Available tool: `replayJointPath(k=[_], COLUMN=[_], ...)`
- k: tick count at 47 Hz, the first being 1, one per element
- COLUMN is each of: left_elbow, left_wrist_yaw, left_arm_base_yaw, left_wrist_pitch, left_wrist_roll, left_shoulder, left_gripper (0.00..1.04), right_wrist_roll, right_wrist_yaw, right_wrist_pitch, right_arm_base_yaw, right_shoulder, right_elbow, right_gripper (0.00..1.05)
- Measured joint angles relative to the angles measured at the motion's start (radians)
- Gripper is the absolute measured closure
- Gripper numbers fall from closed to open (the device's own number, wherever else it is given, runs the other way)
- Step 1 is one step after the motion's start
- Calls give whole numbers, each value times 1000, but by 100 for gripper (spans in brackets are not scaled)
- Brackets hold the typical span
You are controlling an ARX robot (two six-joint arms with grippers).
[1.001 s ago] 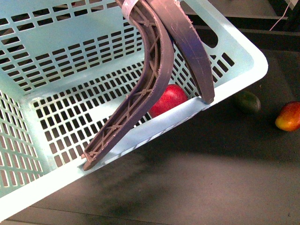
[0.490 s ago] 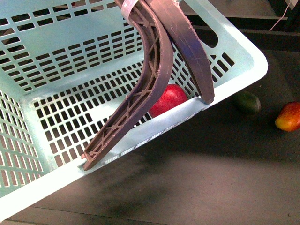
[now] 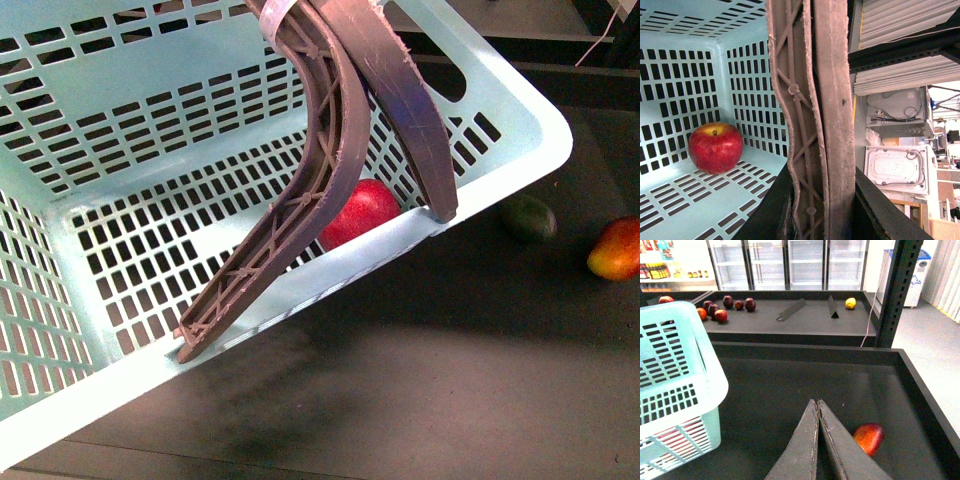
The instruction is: Pick apple with right arm and hold basket with left
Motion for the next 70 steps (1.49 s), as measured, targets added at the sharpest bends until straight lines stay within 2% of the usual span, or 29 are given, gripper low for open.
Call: replayJointPath(k=[4, 8, 10, 21, 25, 30, 32, 34, 38, 40, 46, 61, 70], left_elbow=[0, 0, 0, 0, 0, 0, 0, 64, 137, 154, 174, 248, 290], left_wrist_yaw=[0, 0, 0, 0, 0, 0, -5, -101, -168, -186, -232, -235, -348], left_arm_base_yaw=[0, 0, 0, 0, 0, 0, 0, -14, -24, -23, 3, 142, 230], left_wrist_pitch=[0, 0, 0, 0, 0, 0, -2, -167, -343, -379, -385, -278, -195], left_wrist_roll=[-2, -1, -2, -2, -1, -2, -1, 61, 119, 131, 106, -105, -290], left_shoulder=[0, 0, 0, 0, 0, 0, 0, 13, 32, 37, 54, 150, 239], left_gripper=[84, 84, 84, 84, 84, 84, 84, 84, 84, 84, 84, 84, 84], right_wrist_roll=[-1, 0, 0, 0, 0, 0, 0, 0, 0, 0, 0, 0, 0], right_wrist_yaw=[0, 0, 0, 0, 0, 0, 0, 1, -2, -2, 0, 0, 0], right_wrist_pitch=[0, 0, 0, 0, 0, 0, 0, 0, 0, 0, 0, 0, 0], right_arm_base_yaw=[0, 0, 0, 0, 0, 0, 0, 0, 0, 0, 0, 0, 0], right_shoulder=[0, 0, 0, 0, 0, 0, 0, 0, 0, 0, -1, -1, -1], right_elbow=[0, 0, 0, 0, 0, 0, 0, 0, 0, 0, 0, 0, 0], right_gripper=[102, 90, 81, 50, 36, 12, 7, 9, 9, 9, 9, 9, 9])
